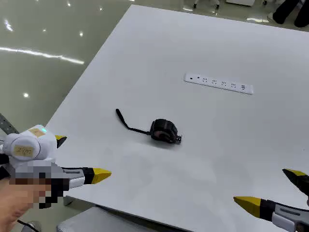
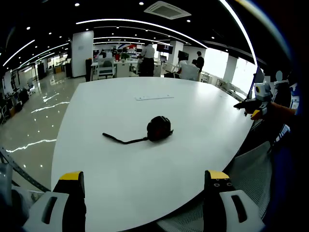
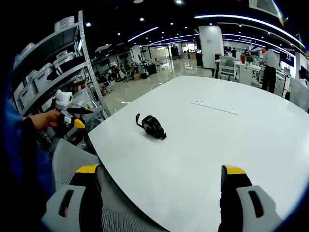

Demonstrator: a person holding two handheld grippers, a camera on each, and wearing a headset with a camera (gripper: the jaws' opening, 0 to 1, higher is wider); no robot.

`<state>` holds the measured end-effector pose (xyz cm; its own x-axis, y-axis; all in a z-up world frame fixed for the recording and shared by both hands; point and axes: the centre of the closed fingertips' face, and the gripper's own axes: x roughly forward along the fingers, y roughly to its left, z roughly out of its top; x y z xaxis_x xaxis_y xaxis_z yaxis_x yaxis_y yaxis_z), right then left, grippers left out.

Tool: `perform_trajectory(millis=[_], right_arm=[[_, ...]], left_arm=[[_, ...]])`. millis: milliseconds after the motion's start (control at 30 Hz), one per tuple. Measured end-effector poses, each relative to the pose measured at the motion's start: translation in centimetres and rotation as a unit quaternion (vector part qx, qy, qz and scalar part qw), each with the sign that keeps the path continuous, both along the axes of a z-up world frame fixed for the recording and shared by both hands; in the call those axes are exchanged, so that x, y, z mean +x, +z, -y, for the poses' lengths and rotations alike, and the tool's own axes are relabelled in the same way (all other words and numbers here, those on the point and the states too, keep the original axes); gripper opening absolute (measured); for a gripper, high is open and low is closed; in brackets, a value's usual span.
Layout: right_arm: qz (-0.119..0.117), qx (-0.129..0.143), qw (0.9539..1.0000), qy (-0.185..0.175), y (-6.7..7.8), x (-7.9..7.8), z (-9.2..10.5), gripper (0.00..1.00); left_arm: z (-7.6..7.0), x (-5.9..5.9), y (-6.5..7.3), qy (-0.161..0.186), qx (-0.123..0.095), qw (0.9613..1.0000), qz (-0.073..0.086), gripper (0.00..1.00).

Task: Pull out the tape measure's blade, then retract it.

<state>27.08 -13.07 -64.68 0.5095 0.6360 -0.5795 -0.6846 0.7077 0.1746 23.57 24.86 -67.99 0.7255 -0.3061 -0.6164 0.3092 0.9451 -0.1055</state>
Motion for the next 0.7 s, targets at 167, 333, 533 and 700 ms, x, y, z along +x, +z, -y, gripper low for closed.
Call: perform_trajectory(millis=[167, 333, 533, 700], right_arm=[[0.000, 0.000, 1.0000, -0.007, -0.19, -0.33, 0.14, 0.99], [0.003, -0.001, 1.0000, -0.009, -0.22, -0.46, 0.26, 0.99], [0.003, -0.001, 0.9999, -0.011, -0.23, -0.39, 0.25, 0.99], [0.004, -0.003, 0.9999, -0.010, -0.18, -0.55, 0.25, 0.98]], left_arm=[[0.25, 0.17, 0.01, -0.013, 0.004, 0.9999, -0.002, 1.00], [0.49, 0.28, 0.08, -0.021, 0.003, 0.9998, 0.000, 1.00], [0.66, 0.44, 0.13, -0.027, 0.004, 0.9996, 0.000, 1.00], [0.72, 0.56, 0.37, -0.028, 0.005, 0.9996, 0.003, 1.00]])
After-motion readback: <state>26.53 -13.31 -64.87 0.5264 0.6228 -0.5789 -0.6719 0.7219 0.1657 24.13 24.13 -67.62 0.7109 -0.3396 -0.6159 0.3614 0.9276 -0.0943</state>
